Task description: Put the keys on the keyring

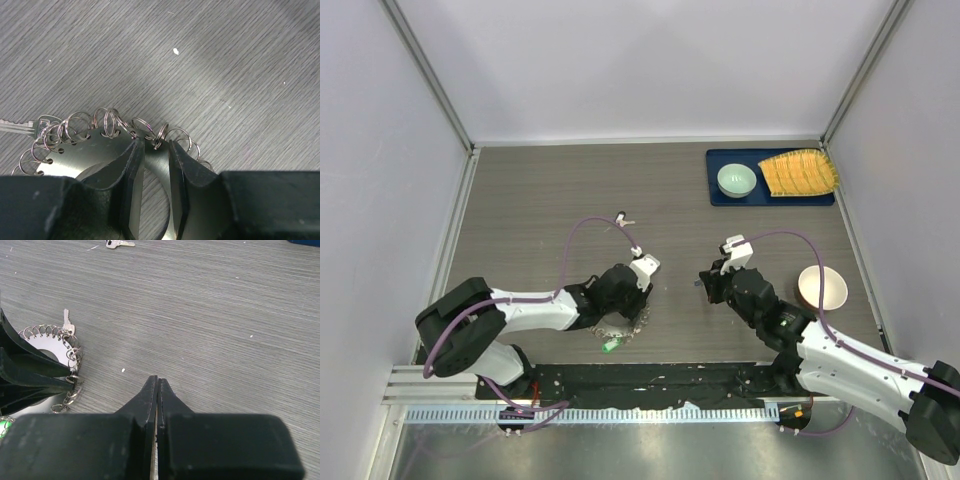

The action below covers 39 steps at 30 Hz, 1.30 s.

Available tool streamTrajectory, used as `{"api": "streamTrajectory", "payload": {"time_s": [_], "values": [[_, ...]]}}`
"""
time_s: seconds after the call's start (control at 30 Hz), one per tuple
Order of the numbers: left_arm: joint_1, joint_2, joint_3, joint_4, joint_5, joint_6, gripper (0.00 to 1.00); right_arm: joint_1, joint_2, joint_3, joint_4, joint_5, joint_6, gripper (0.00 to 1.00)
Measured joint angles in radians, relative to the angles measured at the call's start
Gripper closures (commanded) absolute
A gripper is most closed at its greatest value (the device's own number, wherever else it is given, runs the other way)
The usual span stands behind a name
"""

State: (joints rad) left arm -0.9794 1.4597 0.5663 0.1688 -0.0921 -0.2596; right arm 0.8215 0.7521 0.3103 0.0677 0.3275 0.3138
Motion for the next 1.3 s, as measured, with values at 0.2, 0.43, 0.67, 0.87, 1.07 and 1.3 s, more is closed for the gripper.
{"api": "streamTrajectory", "payload": {"time_s": [0.2, 0.43, 0.67, 0.87, 1.07, 1.3], "values": [[0.0, 0.004, 0.004, 0.004, -0.005, 0.001, 0.73, 0.0, 0.0, 0.0, 0.0, 0.0, 0.0, 0.99], [0.0, 0.026, 0.018, 0.014, -0.003, 0.001, 0.76, 0.0, 0.003, 0.0, 0.0, 0.0, 0.0, 0.99], [0.0, 0.048, 0.035, 0.023, -0.004, -0.005, 0.86, 0.0, 0.021, 0.0, 0.008, -0.009, 0.0, 0.99], [0.0, 0.061, 0.049, 0.026, -0.001, -0.024, 1.0, 0.0, 0.021, 0.0, 0.013, -0.017, 0.0, 0.99], [0.0, 0.005, 0.026, 0.027, 0.032, 0.007, 1.0, 0.0, 0.021, 0.0, 0.014, -0.07, -0.028, 0.99], [0.0, -0.113, -0.056, 0.061, 0.12, 0.109, 1.0, 0.0, 0.072, 0.003, 0.036, -0.27, -0.121, 0.99]]}}
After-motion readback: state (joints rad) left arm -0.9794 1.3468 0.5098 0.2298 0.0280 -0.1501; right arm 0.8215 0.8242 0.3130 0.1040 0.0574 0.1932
